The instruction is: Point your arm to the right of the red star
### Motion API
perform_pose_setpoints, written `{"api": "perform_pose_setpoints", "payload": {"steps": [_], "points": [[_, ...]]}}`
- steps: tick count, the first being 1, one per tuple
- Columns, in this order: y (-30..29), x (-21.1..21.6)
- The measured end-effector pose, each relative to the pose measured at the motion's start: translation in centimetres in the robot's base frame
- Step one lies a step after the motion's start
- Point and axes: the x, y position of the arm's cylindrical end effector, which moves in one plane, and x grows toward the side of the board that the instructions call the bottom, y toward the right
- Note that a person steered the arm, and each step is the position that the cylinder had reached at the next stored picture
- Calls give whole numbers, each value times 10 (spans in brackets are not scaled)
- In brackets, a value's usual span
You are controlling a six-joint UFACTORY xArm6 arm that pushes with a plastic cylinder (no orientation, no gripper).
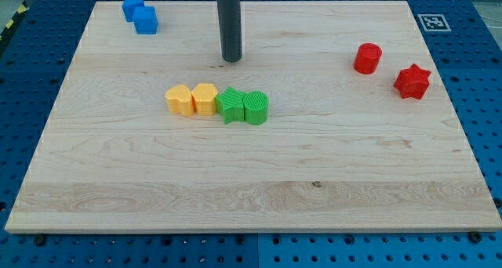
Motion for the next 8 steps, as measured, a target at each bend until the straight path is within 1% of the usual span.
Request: {"api": "perform_pose_setpoints", "payload": {"steps": [2,3,4,5,8], "points": [[58,0],[61,7],[61,25],[61,25],[67,43]]}}
